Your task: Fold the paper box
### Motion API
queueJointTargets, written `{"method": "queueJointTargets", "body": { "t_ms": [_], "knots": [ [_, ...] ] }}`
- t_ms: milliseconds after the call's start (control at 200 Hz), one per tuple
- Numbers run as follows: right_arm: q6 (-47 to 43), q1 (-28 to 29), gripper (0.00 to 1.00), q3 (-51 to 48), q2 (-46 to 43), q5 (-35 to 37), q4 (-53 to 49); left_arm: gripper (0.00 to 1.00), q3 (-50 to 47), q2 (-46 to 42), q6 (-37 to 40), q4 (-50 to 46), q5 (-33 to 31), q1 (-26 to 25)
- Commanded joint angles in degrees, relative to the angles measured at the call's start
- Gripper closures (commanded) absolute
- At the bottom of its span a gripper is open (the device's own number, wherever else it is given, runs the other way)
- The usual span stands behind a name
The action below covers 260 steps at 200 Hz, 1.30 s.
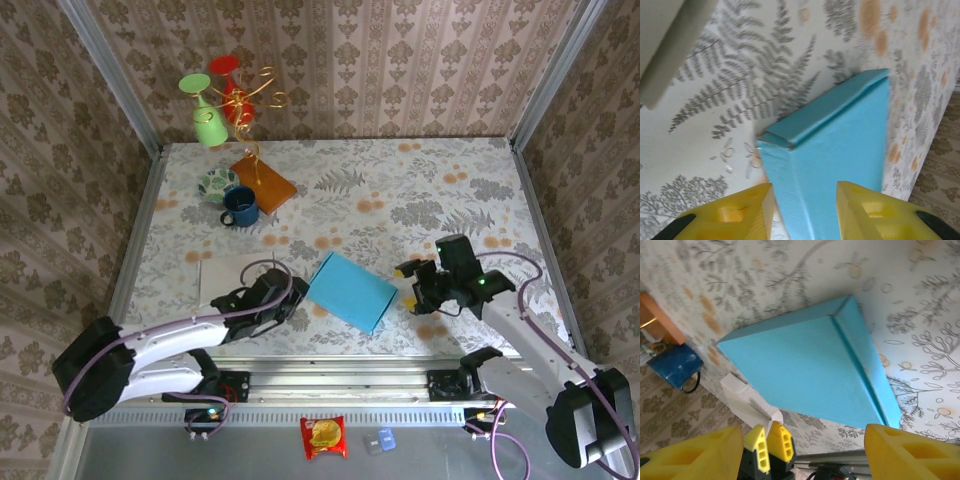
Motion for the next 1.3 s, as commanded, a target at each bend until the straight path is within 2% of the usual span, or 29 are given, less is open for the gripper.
{"method": "queueJointTargets", "body": {
  "t_ms": [0, 80, 180, 205, 215, 230, 245, 250, 255, 260, 275, 365, 455, 490, 525, 565, 615, 675, 760, 815, 880, 1010, 1140, 1205, 1245, 1295],
  "knots": [
    [-9.3, -1.9, 0.34, 4.6, 1.0, 1.9, -7.0, 0.61, 6.1, -3.7, 5.7, -11.9, -2.2, 2.9],
    [-14.9, -3.3, 0.34, 8.0, 1.6, 3.8, -10.5, 0.61, 11.3, -5.1, 13.1, -17.9, -1.2, 7.3],
    [-24.7, -4.9, 0.30, 13.5, 1.9, 8.1, -15.6, 0.62, 17.9, -5.7, 24.7, -26.0, 2.2, 15.8],
    [-27.2, -5.3, 0.05, 14.8, 1.7, 9.5, -16.6, 0.61, 19.6, -6.0, 28.2, -27.7, 2.5, 17.8],
    [-28.4, -5.5, 0.01, 15.2, 1.5, 10.0, -16.8, 0.61, 20.3, -6.1, 29.7, -28.5, 2.6, 18.6],
    [-30.1, -5.7, 0.00, 15.9, 1.3, 10.7, -17.1, 0.52, 21.0, -6.3, 31.4, -29.4, 2.4, 20.0],
    [-31.8, -5.9, 0.00, 16.6, 1.0, 11.5, -17.2, 0.40, 22.1, -6.4, 33.9, -30.8, 2.3, 21.2],
    [-32.4, -5.9, 0.00, 16.9, 0.9, 11.8, -17.3, 0.21, 22.5, -6.5, 34.6, -31.1, 2.2, 21.6],
    [-33.0, -5.9, 0.00, 17.1, 0.8, 12.1, -17.4, 0.11, 22.8, -6.5, 35.4, -31.4, 2.2, 22.0],
    [-33.5, -6.0, 0.00, 17.3, 0.6, 12.5, -17.5, 0.05, 23.1, -6.5, 36.1, -31.8, 2.2, 22.2],
    [-35.3, -6.1, 0.00, 18.0, 0.3, 13.6, -17.8, 0.01, 23.9, -6.6, 38.3, -32.7, 2.0, 23.4],
    [-44.2, -6.2, 0.00, 21.4, -1.9, 21.9, -20.5, 0.00, 27.6, -7.3, 48.8, -37.5, -1.1, 30.4],
    [-49.8, -6.3, 0.00, 22.0, -4.0, 30.6, -19.6, 0.00, 27.8, -9.2, 53.7, -38.3, -6.1, 35.4],
    [-49.8, -6.2, 0.00, 21.0, -4.9, 36.4, -18.4, 0.00, 27.0, -10.1, 55.6, -37.2, -8.0, 37.1],
    [-50.2, -6.3, 0.00, 19.0, -5.9, 42.4, -16.0, 0.00, 26.3, -10.6, 56.5, -36.8, -11.6, 38.3],
    [-52.8, -6.5, 0.00, 15.6, -7.2, 46.2, -11.7, 0.00, 25.8, -10.7, 56.2, -37.4, -18.5, 39.3],
    [-58.8, -6.5, 0.00, 8.8, -9.1, 48.5, 1.0, 0.00, 24.7, -10.2, 57.8, -37.1, -25.8, 40.2],
    [-64.1, -6.5, 0.00, 0.8, -10.6, 51.5, 15.4, 0.00, 22.6, -9.1, 65.1, -32.5, -29.2, 42.3],
    [-71.9, -6.6, 0.00, -8.0, -8.4, 52.5, 34.4, 0.00, 17.8, -7.2, 79.3, -21.2, -27.4, 45.9],
    [-74.7, -7.1, 0.00, -9.5, -4.0, 50.9, 39.7, 0.00, 12.3, -6.1, 89.5, -9.5, -24.2, 47.5],
    [-76.8, -7.6, 0.00, -9.5, 1.9, 48.0, 43.0, 0.00, 6.5, -5.1, 95.2, 2.2, -21.1, 49.4],
    [-79.5, -8.4, 0.00, -12.0, 10.3, 46.0, 54.9, 0.00, 1.5, 0.4, 95.6, 13.1, -13.2, 54.9],
    [-80.7, -10.9, 0.00, -11.4, 17.4, 41.4, 59.9, 0.00, -1.2, 9.1, 97.0, 24.9, -8.1, 56.8],
    [-81.5, -11.6, 0.00, -12.1, 20.3, 39.3, 67.2, 0.00, 0.7, 12.4, 96.6, 25.6, -4.8, 58.1],
    [-82.9, -12.1, 0.00, -11.0, 21.8, 38.5, 67.2, 0.00, 1.9, 14.3, 96.5, 26.8, -2.8, 58.6],
    [-84.5, -12.9, 0.00, -10.7, 23.5, 36.7, 69.6, 0.00, 2.0, 16.9, 96.8, 32.5, -0.6, 59.2]
  ]
}}
